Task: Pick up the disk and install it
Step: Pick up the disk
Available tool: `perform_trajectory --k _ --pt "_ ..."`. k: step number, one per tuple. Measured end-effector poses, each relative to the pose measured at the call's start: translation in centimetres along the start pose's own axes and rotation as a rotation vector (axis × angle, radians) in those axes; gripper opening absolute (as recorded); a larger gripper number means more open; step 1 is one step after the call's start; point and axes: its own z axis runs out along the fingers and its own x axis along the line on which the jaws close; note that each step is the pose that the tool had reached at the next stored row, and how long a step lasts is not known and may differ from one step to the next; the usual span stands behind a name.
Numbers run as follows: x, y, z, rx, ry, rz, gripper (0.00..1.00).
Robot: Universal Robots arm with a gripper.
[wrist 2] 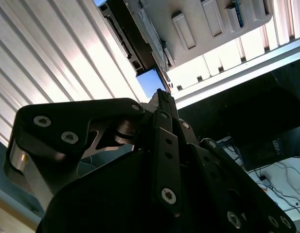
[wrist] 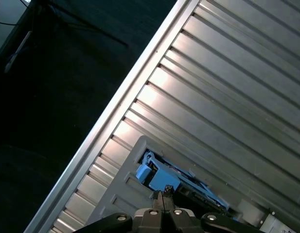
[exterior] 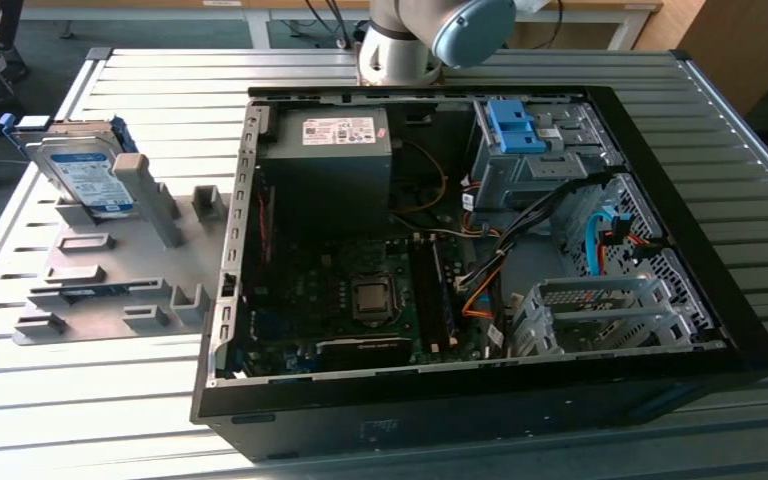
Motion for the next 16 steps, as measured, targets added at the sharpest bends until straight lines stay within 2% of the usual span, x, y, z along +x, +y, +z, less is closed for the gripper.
perform_trajectory --k 16 --pt "0.00 0.00 0.00 -0.0006 0.0012 -0.046 0.11"
